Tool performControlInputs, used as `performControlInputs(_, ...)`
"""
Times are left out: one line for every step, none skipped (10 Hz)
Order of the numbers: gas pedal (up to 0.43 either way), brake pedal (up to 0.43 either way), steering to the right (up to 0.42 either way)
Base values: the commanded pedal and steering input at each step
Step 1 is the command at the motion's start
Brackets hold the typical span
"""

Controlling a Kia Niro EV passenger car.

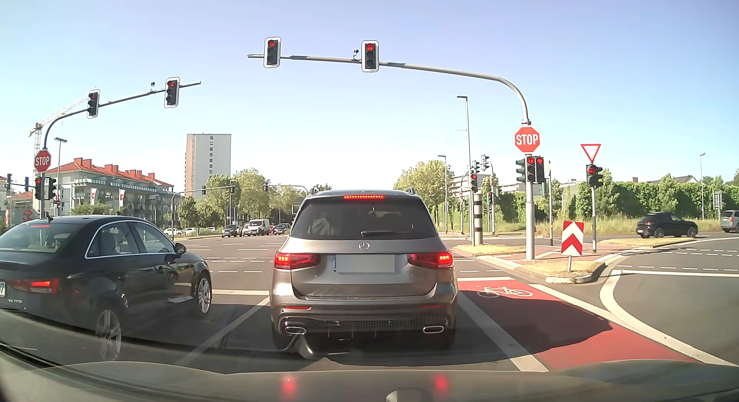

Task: Follow the waypoints while adhering to traffic rules and regulations

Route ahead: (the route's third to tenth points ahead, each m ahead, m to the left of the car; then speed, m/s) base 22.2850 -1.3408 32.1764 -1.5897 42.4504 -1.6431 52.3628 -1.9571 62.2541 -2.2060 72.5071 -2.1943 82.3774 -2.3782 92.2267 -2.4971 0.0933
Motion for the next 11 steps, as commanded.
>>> performControlInputs(0.0,0.244,0.0)
performControlInputs(0.0,0.323,0.0)
performControlInputs(0.0,0.433,0.0)
performControlInputs(0.0,0.463,0.0)
performControlInputs(0.0,0.457,0.0)
performControlInputs(0.0,0.451,0.0)
performControlInputs(0.0,0.439,0.0)
performControlInputs(0.0,0.427,0.0)
performControlInputs(0.0,0.427,0.0)
performControlInputs(0.0,0.427,0.0)
performControlInputs(0.0,0.427,0.0)
